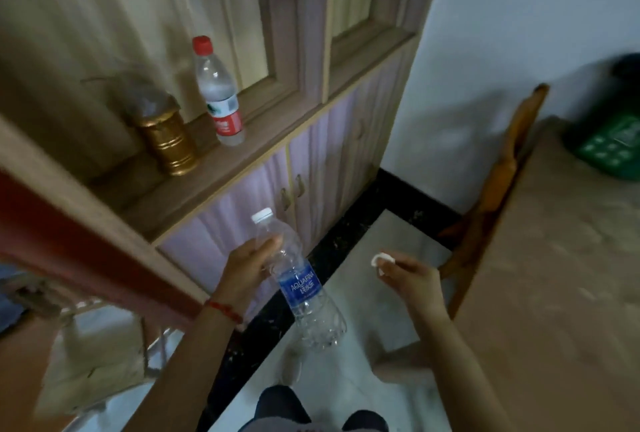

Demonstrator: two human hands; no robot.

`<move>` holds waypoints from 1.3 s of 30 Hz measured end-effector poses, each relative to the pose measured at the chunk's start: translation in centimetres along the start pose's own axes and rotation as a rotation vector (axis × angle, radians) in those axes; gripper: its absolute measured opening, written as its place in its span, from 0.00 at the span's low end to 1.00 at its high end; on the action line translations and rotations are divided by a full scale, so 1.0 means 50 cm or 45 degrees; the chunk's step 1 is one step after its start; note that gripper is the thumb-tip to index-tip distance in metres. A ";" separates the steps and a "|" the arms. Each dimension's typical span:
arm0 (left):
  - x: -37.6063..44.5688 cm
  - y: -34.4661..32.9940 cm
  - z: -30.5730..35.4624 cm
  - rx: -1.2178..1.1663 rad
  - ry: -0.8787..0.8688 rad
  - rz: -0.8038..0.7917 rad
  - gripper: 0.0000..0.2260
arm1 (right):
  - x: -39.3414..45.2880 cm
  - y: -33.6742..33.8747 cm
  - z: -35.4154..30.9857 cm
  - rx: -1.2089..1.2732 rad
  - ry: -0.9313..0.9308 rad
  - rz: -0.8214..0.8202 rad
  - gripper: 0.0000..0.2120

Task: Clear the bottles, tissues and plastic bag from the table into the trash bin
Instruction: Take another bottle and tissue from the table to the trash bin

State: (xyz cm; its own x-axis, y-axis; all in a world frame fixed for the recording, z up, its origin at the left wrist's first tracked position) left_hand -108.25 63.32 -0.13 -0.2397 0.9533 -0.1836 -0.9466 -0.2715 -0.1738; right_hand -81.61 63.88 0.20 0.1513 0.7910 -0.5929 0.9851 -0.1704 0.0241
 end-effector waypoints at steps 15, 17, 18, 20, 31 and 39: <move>0.275 -0.261 -0.007 0.039 0.101 -0.654 0.03 | 0.020 0.100 -0.037 0.324 0.037 0.602 0.06; 0.300 -0.293 -0.010 0.045 0.110 -0.696 0.04 | 0.035 0.106 -0.054 0.347 0.036 0.614 0.05; 0.313 -0.309 -0.011 0.043 0.113 -0.708 0.04 | 0.046 0.110 -0.063 0.360 0.037 0.622 0.05; 0.342 -0.340 -0.011 0.040 0.116 -0.720 0.05 | 0.072 0.122 -0.088 0.378 0.046 0.645 0.05; 0.546 -0.563 -0.001 0.012 0.107 -0.678 0.05 | 0.319 0.235 -0.250 0.352 0.019 0.546 0.05; 0.680 -0.727 0.040 -0.009 0.060 -0.669 0.05 | 0.452 0.324 -0.406 0.449 0.131 0.577 0.03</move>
State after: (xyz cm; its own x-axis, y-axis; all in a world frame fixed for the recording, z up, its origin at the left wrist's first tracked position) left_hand -82.40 105.87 1.90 0.2771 0.9542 -0.1131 -0.9350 0.2406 -0.2605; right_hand -60.55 90.93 3.52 0.5756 0.6435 -0.5046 0.7362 -0.6763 -0.0227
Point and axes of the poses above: each hand's wrist, its own x-axis towards the middle knuckle, its own y-axis out of the back of the hand, z = x × y, the point moved 7 cm from there along x, towards the middle knuckle, and after that the axes turned 15 degrees about -y, right-handed, at the moved point
